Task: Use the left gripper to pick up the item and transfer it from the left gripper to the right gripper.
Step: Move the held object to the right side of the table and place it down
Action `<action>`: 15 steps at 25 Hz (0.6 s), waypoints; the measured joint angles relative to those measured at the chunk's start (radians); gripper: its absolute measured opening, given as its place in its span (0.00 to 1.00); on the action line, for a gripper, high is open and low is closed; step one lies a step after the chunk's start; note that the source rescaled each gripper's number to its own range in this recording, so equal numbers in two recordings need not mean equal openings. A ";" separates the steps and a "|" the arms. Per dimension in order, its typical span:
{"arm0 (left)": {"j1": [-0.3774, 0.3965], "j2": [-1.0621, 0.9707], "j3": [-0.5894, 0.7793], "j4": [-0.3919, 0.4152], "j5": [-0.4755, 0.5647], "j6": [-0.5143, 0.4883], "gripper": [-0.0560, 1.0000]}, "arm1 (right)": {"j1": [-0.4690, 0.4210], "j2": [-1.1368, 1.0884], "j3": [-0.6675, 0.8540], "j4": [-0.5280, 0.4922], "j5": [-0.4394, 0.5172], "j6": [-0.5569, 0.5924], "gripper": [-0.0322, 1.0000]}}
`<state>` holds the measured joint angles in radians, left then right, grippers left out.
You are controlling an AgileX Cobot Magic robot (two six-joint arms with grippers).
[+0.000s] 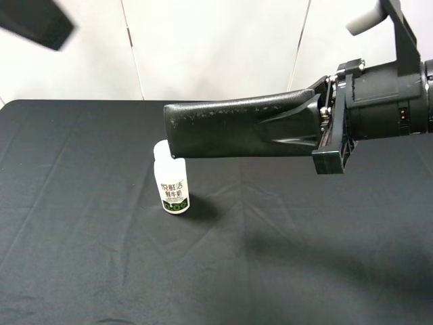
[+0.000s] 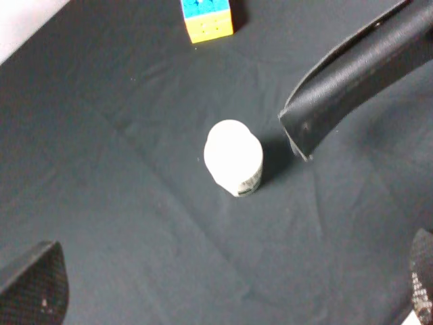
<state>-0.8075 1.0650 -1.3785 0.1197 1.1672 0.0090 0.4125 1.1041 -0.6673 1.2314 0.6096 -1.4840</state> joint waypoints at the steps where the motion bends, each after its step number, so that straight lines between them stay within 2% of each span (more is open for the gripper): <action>1: 0.000 -0.031 0.026 0.000 0.000 -0.014 1.00 | 0.000 0.000 0.000 -0.009 0.000 0.011 0.03; 15: 0.000 -0.651 0.579 0.000 0.000 -0.059 1.00 | 0.000 0.000 0.000 -0.026 0.000 0.053 0.03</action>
<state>-0.8075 0.4143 -0.7991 0.1197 1.1672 -0.0498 0.4125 1.1041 -0.6673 1.2050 0.6096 -1.4310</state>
